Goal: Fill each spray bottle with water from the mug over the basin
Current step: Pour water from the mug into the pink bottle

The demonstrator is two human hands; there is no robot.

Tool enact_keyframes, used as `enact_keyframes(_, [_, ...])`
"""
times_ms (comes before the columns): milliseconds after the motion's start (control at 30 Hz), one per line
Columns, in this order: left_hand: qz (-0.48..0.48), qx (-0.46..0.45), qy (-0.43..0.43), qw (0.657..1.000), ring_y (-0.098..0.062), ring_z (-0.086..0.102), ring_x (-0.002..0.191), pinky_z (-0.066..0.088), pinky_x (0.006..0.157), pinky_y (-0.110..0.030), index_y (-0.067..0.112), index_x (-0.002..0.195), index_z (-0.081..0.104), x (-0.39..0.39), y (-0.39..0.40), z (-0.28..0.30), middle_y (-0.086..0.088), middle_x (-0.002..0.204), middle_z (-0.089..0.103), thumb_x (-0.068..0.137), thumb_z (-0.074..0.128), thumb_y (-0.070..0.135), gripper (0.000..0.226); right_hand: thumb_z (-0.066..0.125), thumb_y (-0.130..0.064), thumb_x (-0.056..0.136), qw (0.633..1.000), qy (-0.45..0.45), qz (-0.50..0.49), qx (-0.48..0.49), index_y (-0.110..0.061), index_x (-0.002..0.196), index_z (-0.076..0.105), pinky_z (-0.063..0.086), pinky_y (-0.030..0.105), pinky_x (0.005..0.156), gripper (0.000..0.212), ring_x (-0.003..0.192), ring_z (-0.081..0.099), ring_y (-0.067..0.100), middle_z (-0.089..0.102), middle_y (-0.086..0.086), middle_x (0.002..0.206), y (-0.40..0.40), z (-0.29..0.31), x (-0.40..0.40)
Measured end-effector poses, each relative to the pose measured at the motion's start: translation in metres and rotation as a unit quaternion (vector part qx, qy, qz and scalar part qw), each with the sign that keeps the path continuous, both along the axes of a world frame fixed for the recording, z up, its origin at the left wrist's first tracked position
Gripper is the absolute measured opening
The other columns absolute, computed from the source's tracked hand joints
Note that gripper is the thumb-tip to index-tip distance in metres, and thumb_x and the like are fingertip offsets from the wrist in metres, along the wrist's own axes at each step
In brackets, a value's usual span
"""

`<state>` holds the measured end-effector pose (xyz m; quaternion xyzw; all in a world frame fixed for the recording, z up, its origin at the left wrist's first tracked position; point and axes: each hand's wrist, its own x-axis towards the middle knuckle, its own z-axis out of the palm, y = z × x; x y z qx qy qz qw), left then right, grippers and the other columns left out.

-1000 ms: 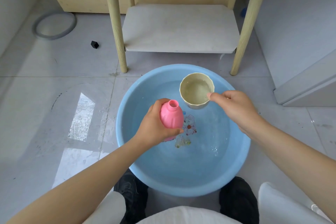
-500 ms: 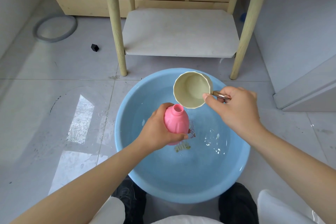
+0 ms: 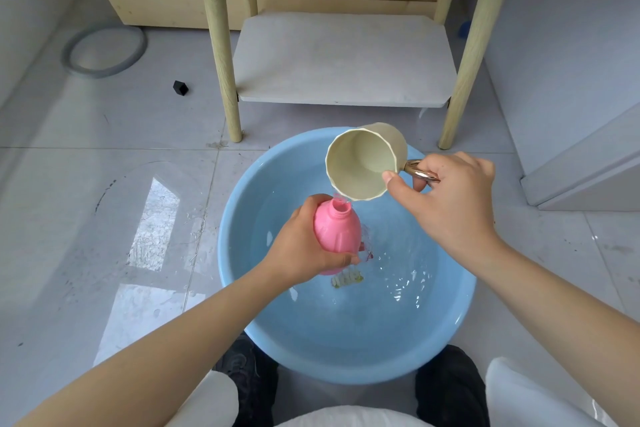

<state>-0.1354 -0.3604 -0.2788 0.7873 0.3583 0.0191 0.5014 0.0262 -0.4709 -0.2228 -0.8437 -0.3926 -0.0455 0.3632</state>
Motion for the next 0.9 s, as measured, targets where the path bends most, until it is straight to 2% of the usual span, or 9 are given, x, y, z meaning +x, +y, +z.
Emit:
enact_keyframes(67, [0.003,-0.004,-0.004,1.000,-0.013,0.054,0.099,0.047,0.071,-0.021,0.036,0.125,0.036,-0.0003,0.0005,0.0001,0.008,0.118,0.051,0.056,0.089,0.033,0.087,0.054,-0.059,0.068,1.000,-0.008,0.001,0.005,-0.024,0.052,0.037,0.020,0.029,0.072,0.042,0.060,0.043,0.018,0.033,-0.017,0.045,-0.0001,-0.0001,0.0003])
enact_keyframes(200, [0.008,-0.008,-0.008,1.000,-0.013,0.054,0.099,0.045,0.068,-0.020,0.035,0.126,0.037,-0.0011,0.0012,0.0007,0.009,0.117,0.052,0.056,0.089,0.033,0.087,0.056,-0.058,0.068,1.000,-0.022,0.000,0.010,-0.024,0.053,0.037,0.020,0.028,0.073,0.042,0.060,0.045,0.019,0.033,-0.018,0.047,-0.0011,-0.0007,0.0009])
enact_keyframes(333, [0.010,-0.008,-0.006,1.000,-0.013,0.055,0.098,0.048,0.074,-0.025,0.036,0.125,0.037,-0.0008,0.0011,0.0002,0.008,0.118,0.052,0.055,0.089,0.034,0.087,0.056,-0.058,0.069,0.999,-0.038,0.000,0.012,-0.025,0.055,0.037,0.019,0.027,0.073,0.041,0.062,0.044,0.019,0.035,-0.020,0.049,-0.0008,0.0005,0.0008])
enact_keyframes(533, [0.012,-0.009,-0.001,1.000,-0.013,0.056,0.098,0.049,0.074,-0.025,0.042,0.119,0.033,-0.0012,0.0021,-0.0006,0.007,0.117,0.053,0.056,0.088,0.034,0.085,0.057,-0.056,0.070,0.998,-0.059,-0.002,0.018,-0.023,0.055,0.037,0.018,0.027,0.073,0.041,0.060,0.044,0.019,0.036,-0.017,0.050,0.0009,0.0015,0.0003])
enact_keyframes(667, [0.011,-0.011,-0.002,1.000,-0.013,0.056,0.096,0.047,0.068,-0.021,0.041,0.118,0.034,-0.0019,0.0017,-0.0001,0.007,0.116,0.053,0.056,0.089,0.034,0.084,0.058,-0.055,0.071,0.997,-0.073,-0.006,0.027,-0.022,0.055,0.037,0.019,0.027,0.073,0.042,0.061,0.044,0.019,0.040,-0.014,0.052,0.0017,0.0016,0.0018])
enact_keyframes(900, [0.007,-0.007,-0.008,1.000,-0.014,0.055,0.099,0.047,0.073,-0.025,0.040,0.121,0.034,-0.0018,0.0002,0.0007,0.008,0.116,0.052,0.057,0.089,0.033,0.084,0.059,-0.054,0.071,0.995,-0.094,-0.004,0.038,-0.024,0.057,0.037,0.018,0.026,0.074,0.040,0.060,0.043,0.018,0.043,-0.013,0.053,0.0020,0.0016,0.0021])
